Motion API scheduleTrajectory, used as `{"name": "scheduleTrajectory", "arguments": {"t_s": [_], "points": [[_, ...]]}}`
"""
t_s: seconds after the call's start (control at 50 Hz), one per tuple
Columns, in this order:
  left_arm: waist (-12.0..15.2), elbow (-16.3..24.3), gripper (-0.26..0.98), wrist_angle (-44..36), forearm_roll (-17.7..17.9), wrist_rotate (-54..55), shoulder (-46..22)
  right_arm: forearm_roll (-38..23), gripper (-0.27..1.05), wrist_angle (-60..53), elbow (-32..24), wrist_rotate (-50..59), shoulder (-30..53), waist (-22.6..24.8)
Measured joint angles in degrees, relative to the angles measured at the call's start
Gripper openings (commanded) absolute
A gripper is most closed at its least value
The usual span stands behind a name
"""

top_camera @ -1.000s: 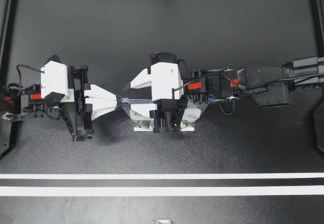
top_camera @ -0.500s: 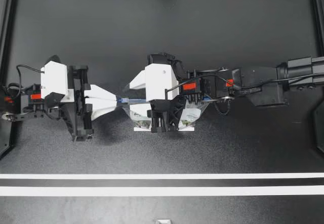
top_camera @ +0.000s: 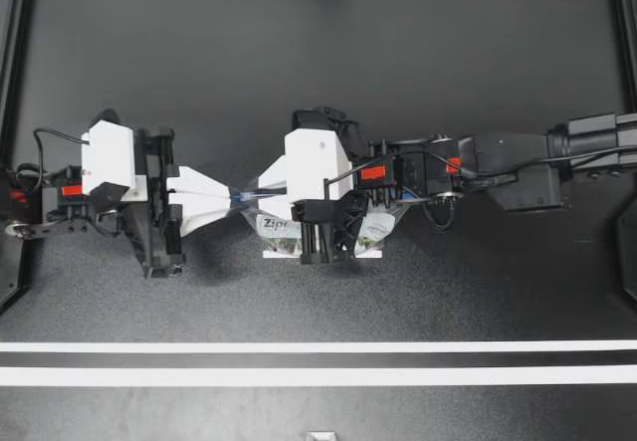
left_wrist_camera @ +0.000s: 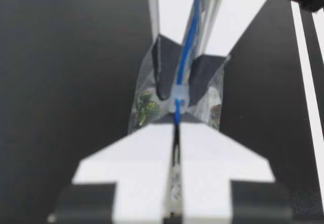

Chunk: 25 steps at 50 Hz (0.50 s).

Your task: Slide open the ziploc bag.

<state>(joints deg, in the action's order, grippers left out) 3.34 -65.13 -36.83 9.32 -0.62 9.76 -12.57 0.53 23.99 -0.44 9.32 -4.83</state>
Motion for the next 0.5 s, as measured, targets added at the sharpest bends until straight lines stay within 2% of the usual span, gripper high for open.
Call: {"name": "scheduleTrajectory", "arguments": {"t_s": [0.28,0.5], "points": [[0.00,0.09,-0.17,0.00,0.09,0.00,-0.97,0.00,-0.10,7.29,2.46,0.00,-3.87,0.00],[0.00,-0.62,-0.17,-0.09,0.09,0.00,-0.97,0.00,-0.10,10.99,8.79,0.18,-10.37,0.00]]}}
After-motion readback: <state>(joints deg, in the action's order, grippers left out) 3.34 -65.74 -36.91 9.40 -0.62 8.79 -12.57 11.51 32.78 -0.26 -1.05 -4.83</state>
